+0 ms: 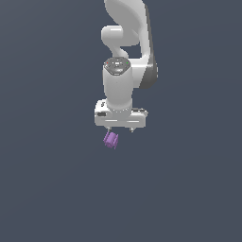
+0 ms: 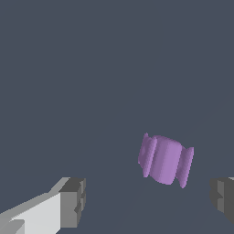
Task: Pick up the object and move it to a goal position.
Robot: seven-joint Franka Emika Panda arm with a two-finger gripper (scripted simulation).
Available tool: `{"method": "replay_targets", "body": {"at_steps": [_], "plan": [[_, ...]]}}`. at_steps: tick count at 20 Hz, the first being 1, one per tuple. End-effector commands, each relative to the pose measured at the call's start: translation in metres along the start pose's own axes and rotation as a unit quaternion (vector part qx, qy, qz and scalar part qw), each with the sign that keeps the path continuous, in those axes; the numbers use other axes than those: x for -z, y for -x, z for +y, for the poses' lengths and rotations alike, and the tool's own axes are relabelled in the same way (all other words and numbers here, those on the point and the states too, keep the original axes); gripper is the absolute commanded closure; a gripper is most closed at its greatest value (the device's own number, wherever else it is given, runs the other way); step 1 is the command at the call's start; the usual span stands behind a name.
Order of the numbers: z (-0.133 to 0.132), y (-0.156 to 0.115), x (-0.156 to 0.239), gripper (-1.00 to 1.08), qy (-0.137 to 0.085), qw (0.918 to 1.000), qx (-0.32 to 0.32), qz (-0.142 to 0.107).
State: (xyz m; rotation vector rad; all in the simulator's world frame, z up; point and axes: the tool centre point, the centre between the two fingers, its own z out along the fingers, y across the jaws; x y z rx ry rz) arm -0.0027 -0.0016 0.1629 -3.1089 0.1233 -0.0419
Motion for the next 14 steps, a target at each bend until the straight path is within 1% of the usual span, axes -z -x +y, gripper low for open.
{"method": "replay_targets", "body": {"at_steps": [1, 8, 14], "plan": [[0.009, 0.002, -0.013, -0.92, 0.002, 0.9998, -0.021, -0.002], [0.040, 0.012, -0.054, -0.92, 0.012, 0.9953, -0.096, -0.009], [0.052, 0.018, -0.070, -0.92, 0.017, 0.9919, -0.126, -0.011]]}}
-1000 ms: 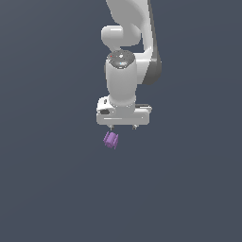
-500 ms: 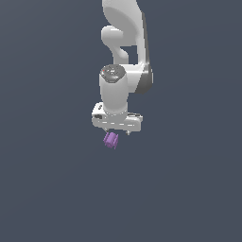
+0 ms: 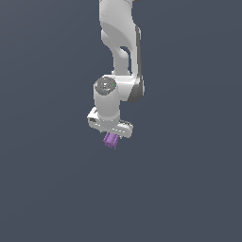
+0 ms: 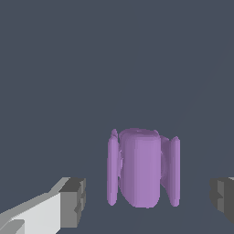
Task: Pick up the object and move it to a goal position.
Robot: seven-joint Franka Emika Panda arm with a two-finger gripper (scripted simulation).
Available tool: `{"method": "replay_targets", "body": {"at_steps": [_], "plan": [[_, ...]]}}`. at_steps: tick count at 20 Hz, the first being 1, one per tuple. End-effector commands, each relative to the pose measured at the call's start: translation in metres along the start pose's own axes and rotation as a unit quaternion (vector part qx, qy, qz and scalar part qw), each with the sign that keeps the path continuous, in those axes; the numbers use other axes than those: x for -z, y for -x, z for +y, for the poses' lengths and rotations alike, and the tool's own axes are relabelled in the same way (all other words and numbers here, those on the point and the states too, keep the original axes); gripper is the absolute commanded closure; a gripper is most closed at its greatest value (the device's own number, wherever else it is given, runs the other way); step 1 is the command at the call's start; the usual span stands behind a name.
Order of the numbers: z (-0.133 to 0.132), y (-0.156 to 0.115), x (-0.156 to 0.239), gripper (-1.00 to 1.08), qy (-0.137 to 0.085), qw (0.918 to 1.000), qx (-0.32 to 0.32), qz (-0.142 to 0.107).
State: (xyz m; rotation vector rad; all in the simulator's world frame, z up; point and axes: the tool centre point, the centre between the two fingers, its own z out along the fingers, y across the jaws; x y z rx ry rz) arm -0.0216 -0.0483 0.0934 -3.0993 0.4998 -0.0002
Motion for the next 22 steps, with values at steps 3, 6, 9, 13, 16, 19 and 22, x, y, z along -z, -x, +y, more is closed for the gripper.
{"method": "replay_targets", "body": {"at_steps": [3, 6, 9, 13, 16, 19, 22], "plan": [[0.002, 0.000, -0.003, -0.92, 0.001, 1.0000, -0.005, 0.000], [0.002, 0.000, -0.006, -0.92, 0.001, 1.0000, -0.005, 0.000], [0.003, 0.001, -0.015, -0.92, 0.001, 1.0000, -0.006, 0.000], [0.003, 0.001, -0.035, -0.92, 0.001, 1.0000, -0.007, 0.000], [0.003, 0.001, -0.047, -0.92, 0.001, 1.0000, -0.008, 0.000], [0.003, 0.001, -0.053, -0.92, 0.001, 1.0000, -0.008, 0.000], [0.003, 0.001, -0.054, 1.08, 0.001, 1.0000, -0.008, 0.000]]}}
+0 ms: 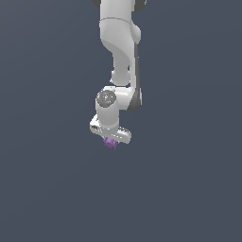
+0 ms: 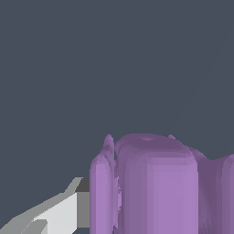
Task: Pick up the object and move it to a goal position.
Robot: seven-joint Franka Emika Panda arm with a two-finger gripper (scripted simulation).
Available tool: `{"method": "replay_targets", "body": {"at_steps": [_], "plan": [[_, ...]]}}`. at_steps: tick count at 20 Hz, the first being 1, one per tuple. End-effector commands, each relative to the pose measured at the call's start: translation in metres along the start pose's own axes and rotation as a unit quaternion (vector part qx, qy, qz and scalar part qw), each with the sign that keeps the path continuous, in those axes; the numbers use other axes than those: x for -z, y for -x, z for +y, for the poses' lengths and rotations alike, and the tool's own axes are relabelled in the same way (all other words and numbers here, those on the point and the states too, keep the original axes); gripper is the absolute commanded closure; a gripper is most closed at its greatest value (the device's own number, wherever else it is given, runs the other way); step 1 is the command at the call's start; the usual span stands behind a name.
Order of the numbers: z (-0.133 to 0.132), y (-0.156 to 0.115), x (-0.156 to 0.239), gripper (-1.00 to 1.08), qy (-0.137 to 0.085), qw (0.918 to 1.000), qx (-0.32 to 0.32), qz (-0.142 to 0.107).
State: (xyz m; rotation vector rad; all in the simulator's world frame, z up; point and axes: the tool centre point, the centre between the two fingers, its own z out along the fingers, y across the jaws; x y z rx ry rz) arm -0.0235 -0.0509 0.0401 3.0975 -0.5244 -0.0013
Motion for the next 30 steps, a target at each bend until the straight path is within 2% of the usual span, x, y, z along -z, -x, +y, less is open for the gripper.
{"method": "replay_targets", "body": {"at_steps": [1, 11, 16, 22, 30], "plan": [[0.000, 0.000, -0.001, 1.08, 0.000, 1.0000, 0.000, 0.000], [-0.001, 0.000, 0.000, 1.08, 0.000, 1.0000, 0.000, 0.001], [-0.011, 0.001, 0.012, 1.08, 0.000, 1.0000, 0.000, 0.001], [-0.043, 0.004, 0.046, 1.08, 0.000, 1.0000, 0.000, 0.001], [-0.105, 0.009, 0.114, 1.08, 0.001, 1.0000, 0.000, 0.001]]}}
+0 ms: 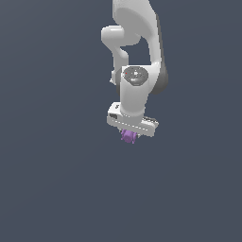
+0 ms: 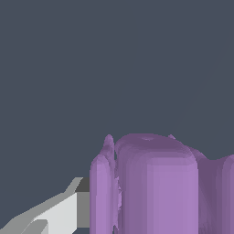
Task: Pick up the object and move it to a goal position.
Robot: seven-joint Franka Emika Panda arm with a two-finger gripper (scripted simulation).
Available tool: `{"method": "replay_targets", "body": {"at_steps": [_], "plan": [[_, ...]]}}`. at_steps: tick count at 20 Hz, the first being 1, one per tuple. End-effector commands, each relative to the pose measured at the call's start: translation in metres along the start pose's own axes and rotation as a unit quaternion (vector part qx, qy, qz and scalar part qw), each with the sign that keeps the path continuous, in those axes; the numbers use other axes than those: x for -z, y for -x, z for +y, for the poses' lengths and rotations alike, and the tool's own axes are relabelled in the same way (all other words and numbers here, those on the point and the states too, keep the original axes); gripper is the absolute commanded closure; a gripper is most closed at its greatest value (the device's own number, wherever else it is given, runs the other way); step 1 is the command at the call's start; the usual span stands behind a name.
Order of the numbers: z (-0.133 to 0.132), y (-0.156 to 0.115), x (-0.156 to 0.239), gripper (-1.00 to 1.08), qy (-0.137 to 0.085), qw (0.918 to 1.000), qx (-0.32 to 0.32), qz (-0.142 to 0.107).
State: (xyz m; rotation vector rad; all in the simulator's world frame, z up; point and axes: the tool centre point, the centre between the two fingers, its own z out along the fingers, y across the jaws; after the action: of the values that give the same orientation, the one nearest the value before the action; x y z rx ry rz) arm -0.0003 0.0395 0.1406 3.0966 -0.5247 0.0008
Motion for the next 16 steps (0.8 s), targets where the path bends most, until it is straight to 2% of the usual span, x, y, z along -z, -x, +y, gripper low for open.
{"method": "replay_targets", "body": {"at_steps": [1, 8, 16], "plan": [[-0.021, 0.002, 0.023, 1.08, 0.000, 1.0000, 0.000, 0.000], [-0.069, 0.004, 0.075, 1.08, 0.000, 1.0000, 0.000, 0.000], [-0.095, 0.003, 0.101, 1.08, 0.000, 1.0000, 0.000, 0.000]]}}
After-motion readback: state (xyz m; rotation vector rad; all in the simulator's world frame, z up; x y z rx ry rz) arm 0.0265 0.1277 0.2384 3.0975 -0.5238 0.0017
